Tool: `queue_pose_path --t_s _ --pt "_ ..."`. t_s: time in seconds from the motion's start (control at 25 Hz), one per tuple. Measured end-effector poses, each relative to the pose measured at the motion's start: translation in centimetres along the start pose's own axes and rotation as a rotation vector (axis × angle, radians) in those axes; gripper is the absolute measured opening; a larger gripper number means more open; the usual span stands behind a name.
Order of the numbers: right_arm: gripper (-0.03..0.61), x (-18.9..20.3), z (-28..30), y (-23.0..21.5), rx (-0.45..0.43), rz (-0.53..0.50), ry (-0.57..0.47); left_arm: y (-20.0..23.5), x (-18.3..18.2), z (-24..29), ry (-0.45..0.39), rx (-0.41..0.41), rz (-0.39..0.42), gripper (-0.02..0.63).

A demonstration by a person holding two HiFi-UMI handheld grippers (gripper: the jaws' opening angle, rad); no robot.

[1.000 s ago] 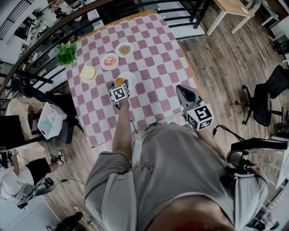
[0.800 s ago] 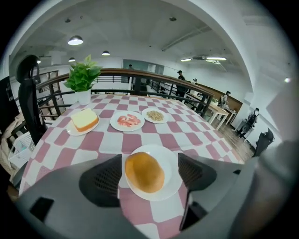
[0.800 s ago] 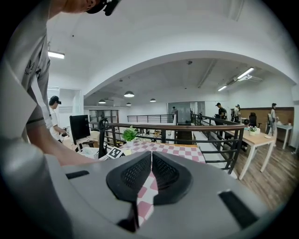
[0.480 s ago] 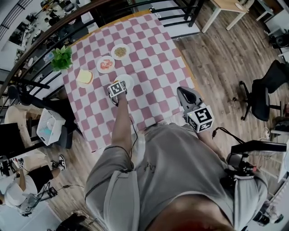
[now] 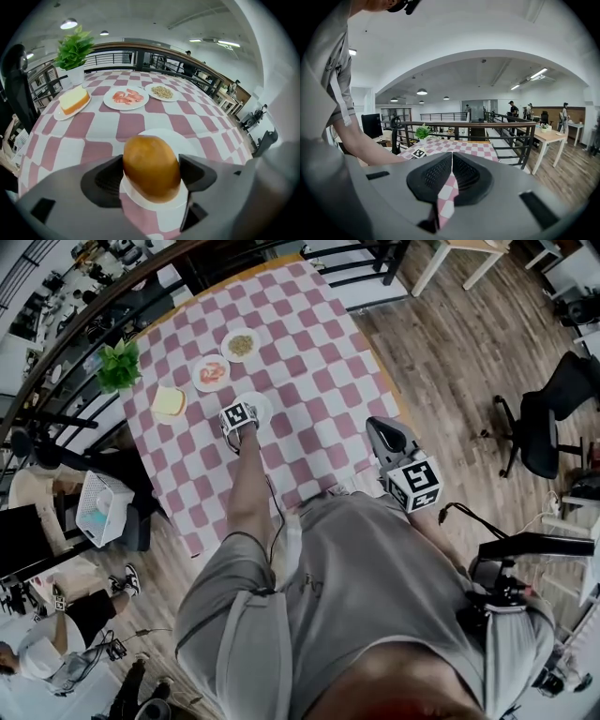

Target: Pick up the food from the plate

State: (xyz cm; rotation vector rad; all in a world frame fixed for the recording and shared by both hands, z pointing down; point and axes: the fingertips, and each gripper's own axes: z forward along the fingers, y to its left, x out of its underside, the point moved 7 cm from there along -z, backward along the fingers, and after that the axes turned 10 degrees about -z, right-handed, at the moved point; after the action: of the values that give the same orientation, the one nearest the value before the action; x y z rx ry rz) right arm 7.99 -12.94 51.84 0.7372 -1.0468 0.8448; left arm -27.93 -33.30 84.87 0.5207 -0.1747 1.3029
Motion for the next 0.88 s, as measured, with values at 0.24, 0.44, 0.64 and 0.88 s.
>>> queue_pose_path --t_s 0.24,0.44,0.64,0.88 --pt "0.015 0.3 0.2 -0.4 0.002 0.011 0.001 -0.3 0.2 0.0 0.015 0.008 0.01 0.382" --pt "0.015 0.5 0.4 -0.6 -0.007 0.012 -0.004 -0.6 0.1 0.1 -0.002 0.027 0.019 0.38" --pt "0.015 0.8 0.0 -1.2 -0.005 0.015 0.002 -0.7 0.7 -0.2 0.009 0.036 0.033 0.38" --pt "0.015 1.3 -0.8 -2.3 0.025 0.021 -0.009 0.2 0.4 -0.1 0.004 -0.036 0.134 0.379"
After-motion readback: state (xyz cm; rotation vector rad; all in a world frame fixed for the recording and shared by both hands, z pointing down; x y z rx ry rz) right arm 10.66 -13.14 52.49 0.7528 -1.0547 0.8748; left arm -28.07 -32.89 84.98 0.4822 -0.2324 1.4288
